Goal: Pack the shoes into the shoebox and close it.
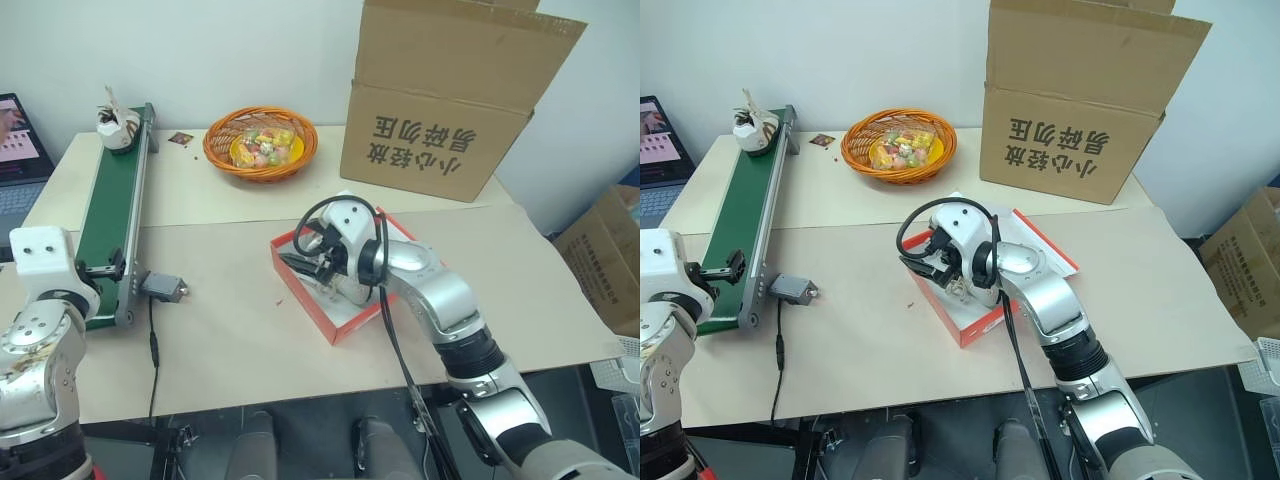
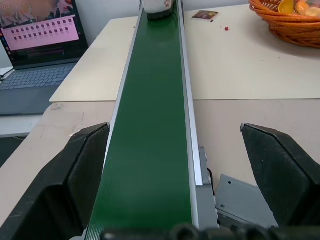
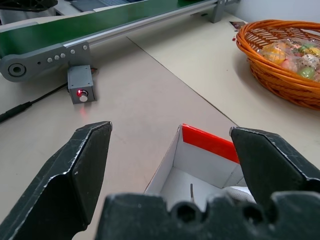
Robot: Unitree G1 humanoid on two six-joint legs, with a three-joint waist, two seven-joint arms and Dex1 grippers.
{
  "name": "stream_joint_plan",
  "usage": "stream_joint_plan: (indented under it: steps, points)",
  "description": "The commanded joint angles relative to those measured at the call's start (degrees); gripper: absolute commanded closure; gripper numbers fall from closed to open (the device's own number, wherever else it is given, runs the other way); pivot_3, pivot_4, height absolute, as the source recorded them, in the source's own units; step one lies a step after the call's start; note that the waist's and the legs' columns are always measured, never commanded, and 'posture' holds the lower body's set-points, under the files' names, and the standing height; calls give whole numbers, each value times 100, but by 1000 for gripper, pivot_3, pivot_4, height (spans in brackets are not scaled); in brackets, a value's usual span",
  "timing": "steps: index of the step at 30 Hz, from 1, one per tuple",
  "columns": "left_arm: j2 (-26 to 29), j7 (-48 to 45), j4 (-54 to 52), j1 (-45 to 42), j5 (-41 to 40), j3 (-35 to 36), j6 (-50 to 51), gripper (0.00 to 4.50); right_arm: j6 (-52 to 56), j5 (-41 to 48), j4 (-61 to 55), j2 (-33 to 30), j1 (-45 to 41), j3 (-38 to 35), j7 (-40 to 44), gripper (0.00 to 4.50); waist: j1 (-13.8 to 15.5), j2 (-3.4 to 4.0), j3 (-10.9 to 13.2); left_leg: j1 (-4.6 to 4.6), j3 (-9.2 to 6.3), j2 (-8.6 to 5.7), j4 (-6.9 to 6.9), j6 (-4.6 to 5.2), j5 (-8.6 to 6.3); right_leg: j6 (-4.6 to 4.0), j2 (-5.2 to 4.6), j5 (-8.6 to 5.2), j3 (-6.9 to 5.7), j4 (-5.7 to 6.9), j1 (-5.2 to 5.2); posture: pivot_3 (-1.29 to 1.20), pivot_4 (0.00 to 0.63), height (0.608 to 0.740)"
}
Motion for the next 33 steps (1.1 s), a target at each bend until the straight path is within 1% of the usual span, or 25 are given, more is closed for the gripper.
stream_joint_plan:
  steps: [1, 8, 18, 33]
  points:
    - [131, -39, -64, -47, 114, 34, -10, 0, -102, -27, -108, 65, -9, -107, -68, 13, 1, 0, 0, 0, 0, 0, 0, 0, 0, 0, 0, 0, 0, 0, 0, 0, 150, 709]
    - [64, -28, 17, 45, 113, 89, 119, 0, 67, 42, -222, 116, -2, -116, -8, 13, 0, 0, 0, 0, 0, 0, 0, 0, 0, 0, 0, 0, 0, 0, -1, 0, 150, 709]
    - [69, -42, 124, -190, -74, 201, 619, 0, 140, 49, -311, 62, 54, -85, 60, 13, -1, 0, 0, 0, 0, 0, 0, -1, 0, 3, -1, -2, 0, 0, -1, 0, 150, 709]
    - [130, -139, 425, -205, 37, 229, 502, 0, 207, 53, -393, 66, 87, -130, 1, 13, -3, 0, 0, 0, 0, 0, -2, -1, 0, 2, 0, -2, 0, 0, -2, 0, 150, 709]
